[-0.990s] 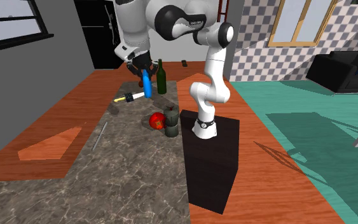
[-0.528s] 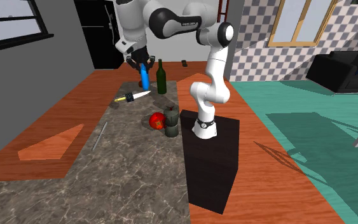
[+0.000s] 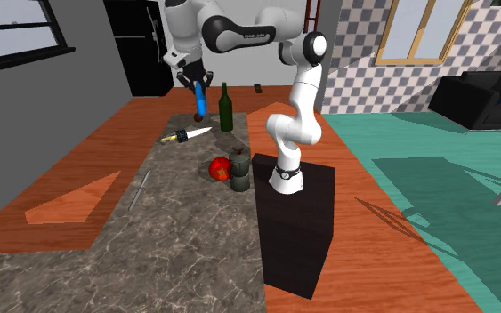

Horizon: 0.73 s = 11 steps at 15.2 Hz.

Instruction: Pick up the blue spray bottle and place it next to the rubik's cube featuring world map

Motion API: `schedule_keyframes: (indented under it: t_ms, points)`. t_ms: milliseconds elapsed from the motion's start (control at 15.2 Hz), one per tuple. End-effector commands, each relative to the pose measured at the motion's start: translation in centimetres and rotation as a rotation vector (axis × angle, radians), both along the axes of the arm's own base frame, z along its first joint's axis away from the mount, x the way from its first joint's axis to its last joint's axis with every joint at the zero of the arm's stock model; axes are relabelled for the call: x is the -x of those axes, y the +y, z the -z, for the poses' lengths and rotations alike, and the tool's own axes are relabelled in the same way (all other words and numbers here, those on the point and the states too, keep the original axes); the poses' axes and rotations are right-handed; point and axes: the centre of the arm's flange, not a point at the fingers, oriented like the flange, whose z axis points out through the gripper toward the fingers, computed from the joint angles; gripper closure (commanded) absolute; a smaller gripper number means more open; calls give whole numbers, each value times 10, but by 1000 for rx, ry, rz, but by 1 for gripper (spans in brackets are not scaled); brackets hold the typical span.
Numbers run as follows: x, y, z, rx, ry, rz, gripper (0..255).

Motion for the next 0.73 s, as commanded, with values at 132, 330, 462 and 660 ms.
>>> schedule_keyframes:
  t_ms: [132,330,462,660]
  points:
    - [40,-34,-1,0,1,-1,255]
    - [72,-57,-1,0,1,-1,255]
    - [93,-73,-1,0,1,-1,255]
    - [125,-97,-1,0,1,-1,255]
